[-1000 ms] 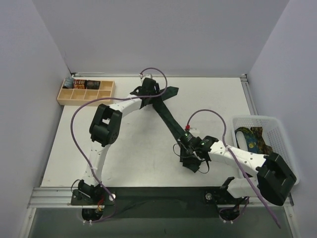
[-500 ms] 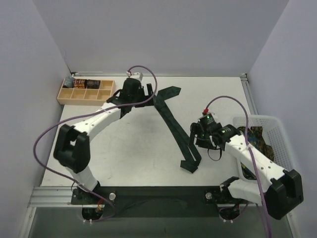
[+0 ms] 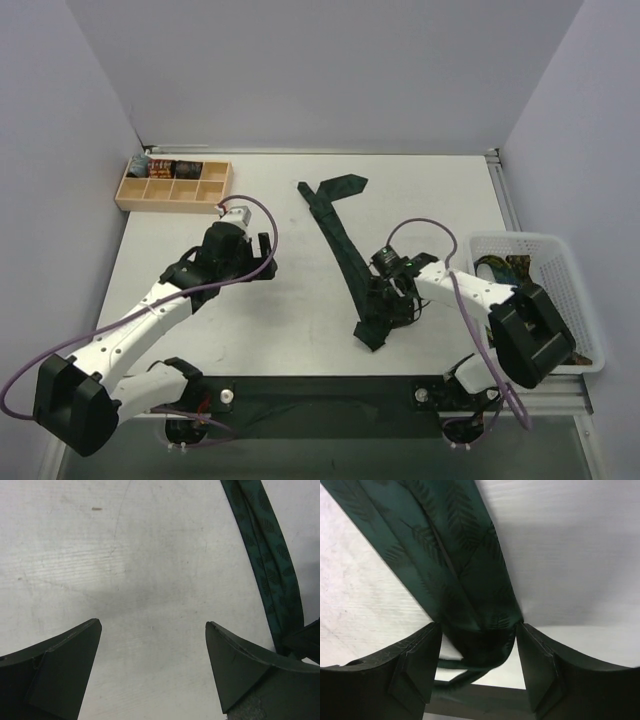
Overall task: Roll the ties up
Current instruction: Flatten the tie
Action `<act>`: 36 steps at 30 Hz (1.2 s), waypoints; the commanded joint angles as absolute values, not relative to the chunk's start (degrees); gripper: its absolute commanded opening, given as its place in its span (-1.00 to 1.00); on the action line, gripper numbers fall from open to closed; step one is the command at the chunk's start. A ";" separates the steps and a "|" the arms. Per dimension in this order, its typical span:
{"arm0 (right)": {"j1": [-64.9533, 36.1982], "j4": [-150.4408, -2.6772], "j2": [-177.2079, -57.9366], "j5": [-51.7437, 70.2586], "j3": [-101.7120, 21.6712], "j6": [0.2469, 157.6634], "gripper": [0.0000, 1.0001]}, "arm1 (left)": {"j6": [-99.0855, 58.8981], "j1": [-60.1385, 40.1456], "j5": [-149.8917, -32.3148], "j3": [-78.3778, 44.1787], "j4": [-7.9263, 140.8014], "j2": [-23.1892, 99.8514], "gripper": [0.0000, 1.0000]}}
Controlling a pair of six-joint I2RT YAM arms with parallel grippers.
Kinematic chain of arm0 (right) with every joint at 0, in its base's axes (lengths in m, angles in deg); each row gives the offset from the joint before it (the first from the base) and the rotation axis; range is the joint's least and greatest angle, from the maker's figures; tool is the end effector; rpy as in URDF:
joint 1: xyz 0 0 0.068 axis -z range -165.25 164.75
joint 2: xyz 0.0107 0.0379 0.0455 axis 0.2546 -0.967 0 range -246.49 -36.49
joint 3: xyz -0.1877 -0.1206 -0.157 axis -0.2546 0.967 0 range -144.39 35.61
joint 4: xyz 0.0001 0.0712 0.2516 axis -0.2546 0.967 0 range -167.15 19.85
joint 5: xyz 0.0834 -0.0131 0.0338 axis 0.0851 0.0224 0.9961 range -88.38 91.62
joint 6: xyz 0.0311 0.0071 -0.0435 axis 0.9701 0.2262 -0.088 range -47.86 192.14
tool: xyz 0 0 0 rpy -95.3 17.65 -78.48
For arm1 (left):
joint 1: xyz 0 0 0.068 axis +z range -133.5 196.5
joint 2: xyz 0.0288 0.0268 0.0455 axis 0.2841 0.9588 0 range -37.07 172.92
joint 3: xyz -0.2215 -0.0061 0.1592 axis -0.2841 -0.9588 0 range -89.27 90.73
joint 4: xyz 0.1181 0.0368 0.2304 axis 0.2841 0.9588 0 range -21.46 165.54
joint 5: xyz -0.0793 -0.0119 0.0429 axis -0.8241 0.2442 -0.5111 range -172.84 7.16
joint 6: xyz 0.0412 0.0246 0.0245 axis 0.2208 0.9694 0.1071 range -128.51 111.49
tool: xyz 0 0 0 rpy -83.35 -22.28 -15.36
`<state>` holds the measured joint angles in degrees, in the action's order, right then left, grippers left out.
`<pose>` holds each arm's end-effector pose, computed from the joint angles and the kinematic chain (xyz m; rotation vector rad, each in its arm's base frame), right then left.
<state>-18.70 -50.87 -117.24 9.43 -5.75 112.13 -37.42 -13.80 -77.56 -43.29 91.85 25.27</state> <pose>0.2059 0.1418 0.1653 0.1202 2.8334 0.5207 0.2035 -0.1151 0.2661 -0.0216 2.2984 -0.4412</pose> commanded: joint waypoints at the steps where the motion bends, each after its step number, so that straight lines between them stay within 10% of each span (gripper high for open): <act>1: -26.79 -56.92 -123.66 13.74 -10.50 117.57 0.22 | -37.96 -13.99 -75.64 -43.74 94.20 21.90 0.95; 14: -38.69 -75.31 -152.07 15.69 -49.19 117.50 0.25 | -33.57 -14.08 -66.76 -43.92 100.79 12.76 0.95; 27: -24.81 -72.85 -127.12 11.37 -27.32 103.62 0.28 | -54.37 -11.81 -48.92 -57.80 103.08 8.63 0.95; 36: -17.51 -73.20 -127.19 17.61 -25.38 100.97 0.29 | -61.24 2.53 -57.87 -62.98 96.77 8.36 0.95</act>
<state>-19.51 -73.60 -127.08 14.50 -25.31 103.36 -57.11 0.62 -54.88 -61.59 101.14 7.72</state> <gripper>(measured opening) 0.643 0.972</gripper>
